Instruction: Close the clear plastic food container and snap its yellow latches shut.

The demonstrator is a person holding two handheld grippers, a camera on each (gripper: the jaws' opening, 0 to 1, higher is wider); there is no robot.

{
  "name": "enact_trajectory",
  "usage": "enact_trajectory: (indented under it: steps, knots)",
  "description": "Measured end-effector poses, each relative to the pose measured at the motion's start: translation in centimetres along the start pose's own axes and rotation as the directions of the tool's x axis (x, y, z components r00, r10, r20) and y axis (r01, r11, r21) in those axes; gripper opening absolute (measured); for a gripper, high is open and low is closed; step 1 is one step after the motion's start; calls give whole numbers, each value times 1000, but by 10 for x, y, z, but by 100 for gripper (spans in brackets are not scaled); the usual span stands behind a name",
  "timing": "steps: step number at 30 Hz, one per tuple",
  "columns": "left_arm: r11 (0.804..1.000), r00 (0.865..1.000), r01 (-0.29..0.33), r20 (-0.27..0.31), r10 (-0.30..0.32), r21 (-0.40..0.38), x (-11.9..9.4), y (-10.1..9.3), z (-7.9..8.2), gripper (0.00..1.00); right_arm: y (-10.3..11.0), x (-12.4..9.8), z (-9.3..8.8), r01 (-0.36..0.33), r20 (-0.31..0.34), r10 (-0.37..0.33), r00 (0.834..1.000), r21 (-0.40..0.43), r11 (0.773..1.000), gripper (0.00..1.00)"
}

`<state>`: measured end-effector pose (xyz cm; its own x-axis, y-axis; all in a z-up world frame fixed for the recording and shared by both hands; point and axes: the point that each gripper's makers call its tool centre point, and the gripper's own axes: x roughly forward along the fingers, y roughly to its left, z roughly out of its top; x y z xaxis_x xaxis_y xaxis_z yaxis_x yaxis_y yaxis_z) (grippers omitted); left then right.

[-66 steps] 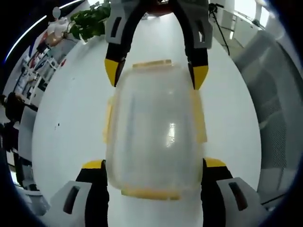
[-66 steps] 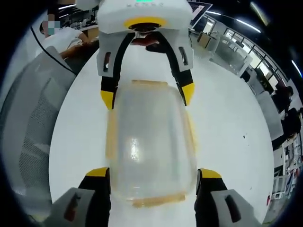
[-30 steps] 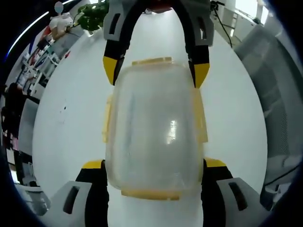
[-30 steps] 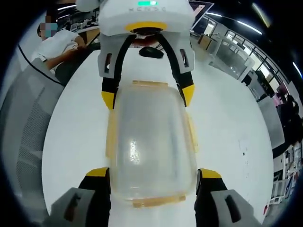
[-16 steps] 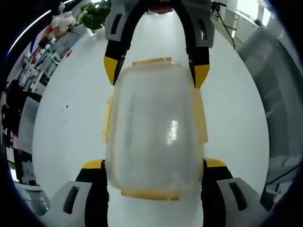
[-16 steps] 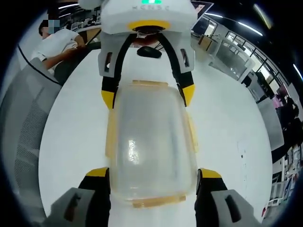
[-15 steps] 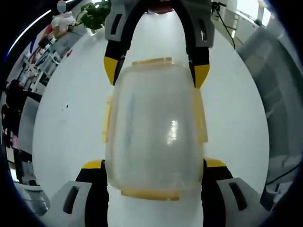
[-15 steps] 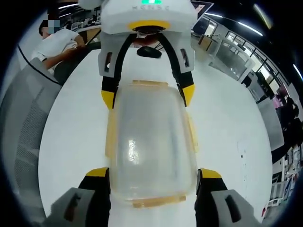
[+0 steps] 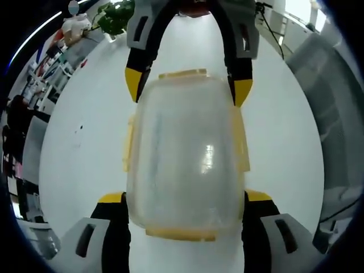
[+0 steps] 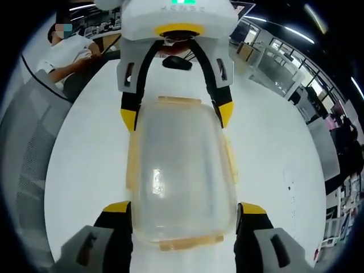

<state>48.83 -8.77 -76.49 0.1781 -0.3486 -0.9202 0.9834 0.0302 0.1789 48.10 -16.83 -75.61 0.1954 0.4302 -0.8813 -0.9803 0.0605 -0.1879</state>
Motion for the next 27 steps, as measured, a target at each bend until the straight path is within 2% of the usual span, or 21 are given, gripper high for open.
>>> enact_trajectory:
  steps: [5, 13, 19, 27]
  knots:
    - [1000, 1000, -8, 7, 8, 6, -1, 1, 1, 80, 2, -4, 0, -1, 14, 1, 1000, 12, 1000, 73]
    - [1000, 999, -29, 42, 29, -3, -8, 3, 13, 85, 3, -13, 0, 25, 29, -25, 999, 28, 999, 71]
    - [998, 997, -42, 59, 44, -40, -12, -1, 13, 84, 3, -25, -10, 57, 27, -58, 998, 62, 996, 71]
    - [996, 997, -59, 52, 63, -67, -16, -9, 8, 84, 10, -37, -19, 67, 28, -69, 997, 83, 994, 71]
